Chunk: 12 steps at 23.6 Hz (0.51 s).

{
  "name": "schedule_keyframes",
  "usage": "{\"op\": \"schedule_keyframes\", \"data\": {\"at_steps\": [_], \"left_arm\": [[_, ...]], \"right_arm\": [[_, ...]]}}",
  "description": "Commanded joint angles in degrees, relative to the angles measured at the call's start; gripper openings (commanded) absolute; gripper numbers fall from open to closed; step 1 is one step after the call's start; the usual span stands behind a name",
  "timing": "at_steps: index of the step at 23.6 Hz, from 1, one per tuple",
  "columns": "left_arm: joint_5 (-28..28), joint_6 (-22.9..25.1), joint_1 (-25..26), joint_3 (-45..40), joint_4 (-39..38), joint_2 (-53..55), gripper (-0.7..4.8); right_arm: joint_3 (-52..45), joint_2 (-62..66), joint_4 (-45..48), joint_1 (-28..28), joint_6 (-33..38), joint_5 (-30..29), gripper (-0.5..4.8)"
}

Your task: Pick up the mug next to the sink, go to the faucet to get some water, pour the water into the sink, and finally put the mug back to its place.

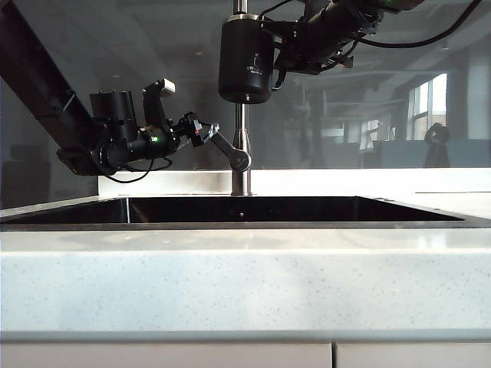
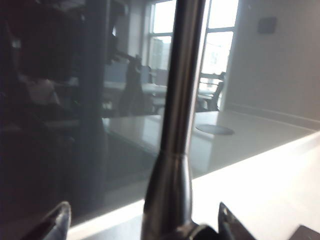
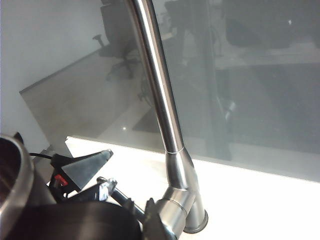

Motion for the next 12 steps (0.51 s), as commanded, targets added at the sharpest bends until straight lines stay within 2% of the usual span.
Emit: {"op": "schedule_keyframes", "data": {"at_steps": [1,6,8,11,12], "left_arm": [[-4.8,0.1,0.7,0.2,-1.4,0.0,3.69],[1.7,-4.2,0.9,0.2,1.7,0.0,3.71],[5.2,-6.9,1.0,0.2,5.2,0.0,3.71],[5.7,-9.5,1.0,0.2,9.1,0.0,3.71],[5.7,-9.6,1.1,0.2,11.1,0.0,3.71]], "right_arm": [[0.6,-0.7,3.2,0.2,0.7,-0.2,-0.01],[0.6,-0.7,3.2,0.2,0.5,-0.2,-0.01],[0.6,-0.8,3.1,0.1,-1.8,-0.2,-0.01],[0.6,-1.6,1.4,0.1,-6.5,-0.1,-0.01],[0.6,-2.4,-0.5,0.1,-10.3,0.0,-0.01]]}}
